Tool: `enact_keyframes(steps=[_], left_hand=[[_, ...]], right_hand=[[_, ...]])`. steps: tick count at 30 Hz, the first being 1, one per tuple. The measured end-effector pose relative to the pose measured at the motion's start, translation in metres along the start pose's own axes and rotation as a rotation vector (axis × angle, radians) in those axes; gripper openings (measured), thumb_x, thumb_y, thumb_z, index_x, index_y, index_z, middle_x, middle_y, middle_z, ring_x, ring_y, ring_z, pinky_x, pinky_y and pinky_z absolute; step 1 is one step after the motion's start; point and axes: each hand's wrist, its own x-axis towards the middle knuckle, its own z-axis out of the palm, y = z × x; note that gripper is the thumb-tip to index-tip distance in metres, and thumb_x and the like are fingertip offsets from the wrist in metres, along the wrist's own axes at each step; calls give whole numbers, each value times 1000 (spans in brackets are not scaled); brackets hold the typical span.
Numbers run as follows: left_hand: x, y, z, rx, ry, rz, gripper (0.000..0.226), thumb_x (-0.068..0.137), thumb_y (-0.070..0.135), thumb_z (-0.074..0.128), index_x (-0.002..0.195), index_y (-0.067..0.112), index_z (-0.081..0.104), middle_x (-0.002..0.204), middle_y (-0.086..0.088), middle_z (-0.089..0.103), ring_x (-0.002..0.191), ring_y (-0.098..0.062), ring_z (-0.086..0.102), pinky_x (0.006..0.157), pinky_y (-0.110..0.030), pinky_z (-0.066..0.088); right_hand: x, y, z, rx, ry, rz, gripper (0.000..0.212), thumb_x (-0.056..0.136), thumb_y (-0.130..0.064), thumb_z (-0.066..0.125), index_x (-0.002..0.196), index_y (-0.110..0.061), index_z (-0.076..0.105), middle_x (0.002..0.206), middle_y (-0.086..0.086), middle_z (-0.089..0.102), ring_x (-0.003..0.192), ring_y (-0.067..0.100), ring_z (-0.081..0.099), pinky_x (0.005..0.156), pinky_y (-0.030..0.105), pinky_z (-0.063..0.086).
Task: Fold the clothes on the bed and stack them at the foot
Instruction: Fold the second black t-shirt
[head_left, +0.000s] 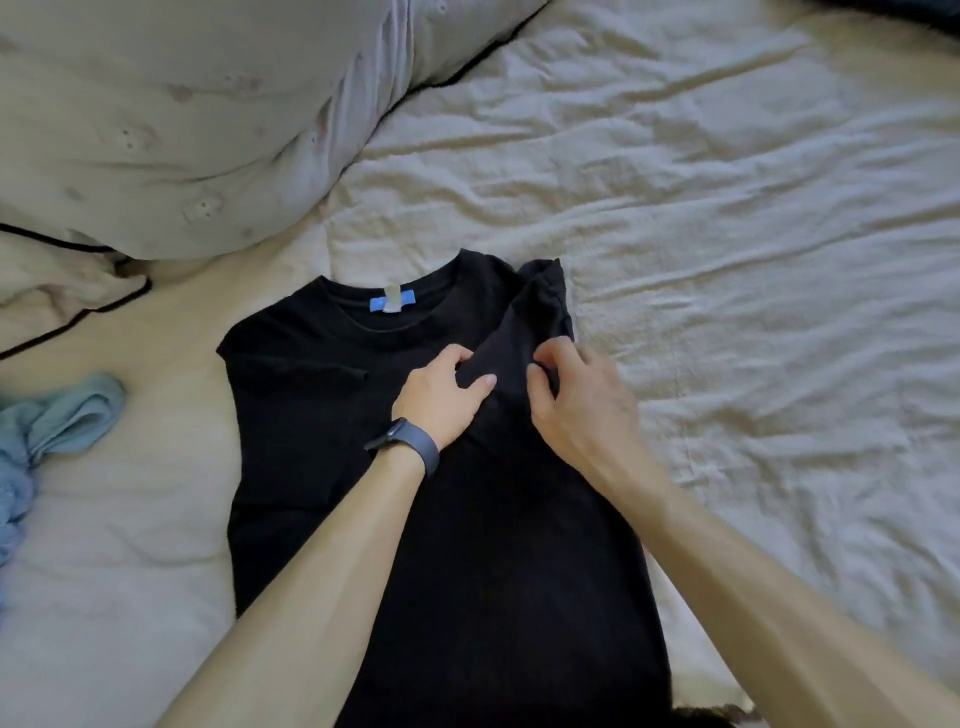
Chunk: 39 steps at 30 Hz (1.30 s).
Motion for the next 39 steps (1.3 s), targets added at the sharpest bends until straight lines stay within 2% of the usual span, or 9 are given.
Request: enact_keyframes(steps=[2,6,9,12,16,22,28,32,39], left_hand=[[-1,-4,0,-97,7,-6,29,89,49,65,113,34,60,97,6,69,82,-11,64,66,-29,51],[-3,-9,-9,-58,-8,55,26,91,47,62,115,38,58,89,16,65,87,-10,64,76,-34,55],[-1,-31,-34,-123,301,194,19,92,35,62,111,33,63,94,17,63,86,-7,59,79,-33,53],[15,-71,-78,3,663,173,31,90,22,63,121,18,64,120,-6,60,110,-30,55,92,-41,45],[53,-124,-134,225,433,-123,53,93,36,61,141,18,49,143,-14,49,133,-37,40,106,-47,34],[88,-147,-165,358,329,-99,26,99,37,57,117,21,63,124,-9,65,115,-36,58,98,-44,37],[91,-156,-145,299,430,-68,32,96,34,56,121,14,58,125,-19,58,118,-41,50,97,-52,42],[40,-158,-107,326,675,206,58,95,41,51,145,13,45,153,-14,40,140,-36,36,112,-53,28],[-38,-210,-17,427,241,256,73,97,63,23,160,34,1,169,3,-6,155,-25,-5,122,-60,5]], right_hand=[[24,-5,18,-172,-67,-191,48,105,-36,43,150,-21,45,160,2,40,149,24,33,117,41,32],[59,15,33,-458,-255,-81,65,107,-48,19,164,-21,3,171,1,-15,156,23,-20,122,56,-13],[69,26,27,-305,-158,-20,62,104,-51,23,161,-26,18,170,8,6,156,33,4,124,56,5],[84,18,15,-176,-16,-73,56,101,-46,36,152,-23,37,160,5,33,145,32,28,117,50,27],[121,-7,17,-251,-185,-66,55,101,-50,45,151,-29,37,149,0,49,144,31,30,114,52,27],[159,-18,15,-312,-171,14,16,103,-38,46,105,-29,59,108,4,68,115,31,52,100,50,27],[139,-20,35,-265,77,61,28,101,-41,44,118,-25,58,127,5,60,124,31,46,104,49,28],[69,-34,51,-202,201,-28,51,97,-45,48,143,-24,44,157,0,36,144,25,28,115,48,21],[-43,-22,110,-411,-139,47,70,102,-62,17,163,-35,-5,169,-4,-21,155,17,-22,124,59,-6]])
